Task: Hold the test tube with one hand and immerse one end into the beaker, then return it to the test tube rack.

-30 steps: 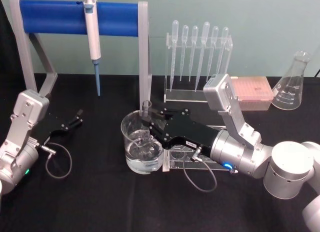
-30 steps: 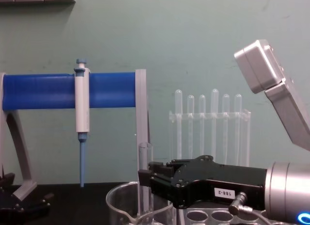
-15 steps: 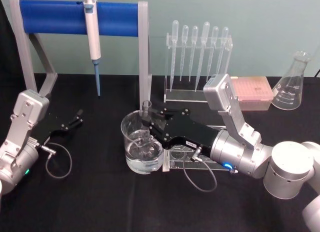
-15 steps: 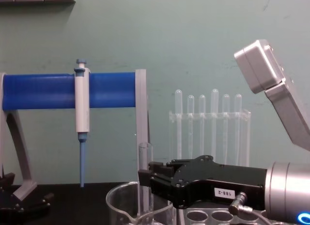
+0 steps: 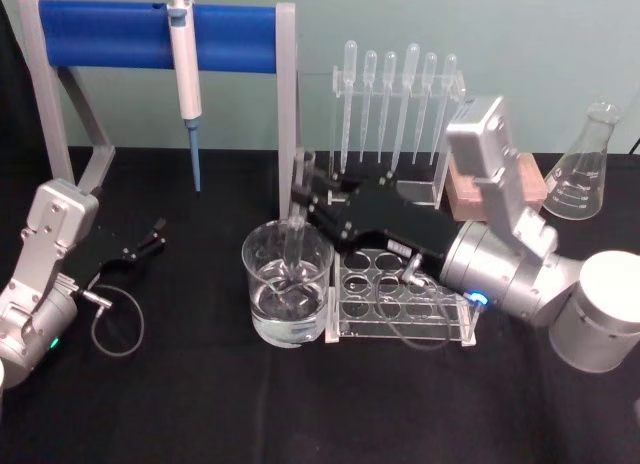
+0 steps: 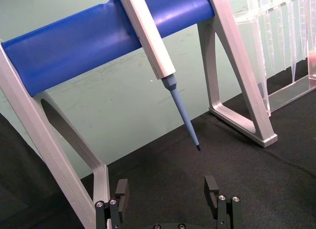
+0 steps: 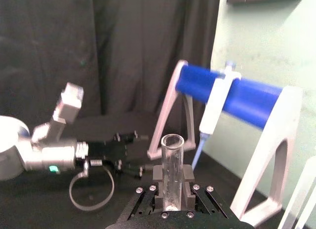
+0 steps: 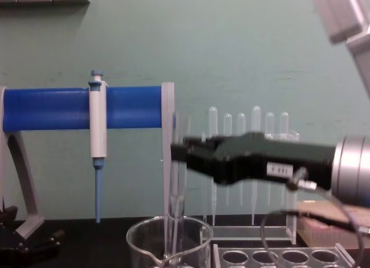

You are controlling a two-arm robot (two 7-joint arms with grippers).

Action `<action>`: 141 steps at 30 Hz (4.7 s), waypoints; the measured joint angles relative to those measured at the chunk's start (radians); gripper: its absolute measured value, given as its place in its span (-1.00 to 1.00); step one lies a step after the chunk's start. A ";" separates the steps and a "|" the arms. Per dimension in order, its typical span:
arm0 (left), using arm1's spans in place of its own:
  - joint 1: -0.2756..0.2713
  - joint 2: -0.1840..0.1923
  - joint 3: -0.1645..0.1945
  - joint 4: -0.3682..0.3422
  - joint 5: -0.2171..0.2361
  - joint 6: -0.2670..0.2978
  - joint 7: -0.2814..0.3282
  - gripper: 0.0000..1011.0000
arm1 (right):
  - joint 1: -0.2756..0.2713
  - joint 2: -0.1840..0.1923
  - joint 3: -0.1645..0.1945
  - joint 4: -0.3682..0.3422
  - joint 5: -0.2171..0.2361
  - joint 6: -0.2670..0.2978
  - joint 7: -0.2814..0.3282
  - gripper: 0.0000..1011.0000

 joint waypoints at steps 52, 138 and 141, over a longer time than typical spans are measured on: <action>0.000 0.000 0.000 0.000 0.000 0.000 0.000 0.98 | -0.195 0.255 0.169 -0.142 0.148 -0.105 0.059 -0.52; 0.000 0.000 0.000 0.000 0.000 0.000 0.000 0.98 | -0.203 0.178 0.174 -0.054 0.145 -0.133 0.050 0.82; 0.000 0.000 0.000 0.000 0.000 0.000 0.000 0.98 | -0.224 0.174 0.208 -0.084 0.168 -0.135 0.017 0.98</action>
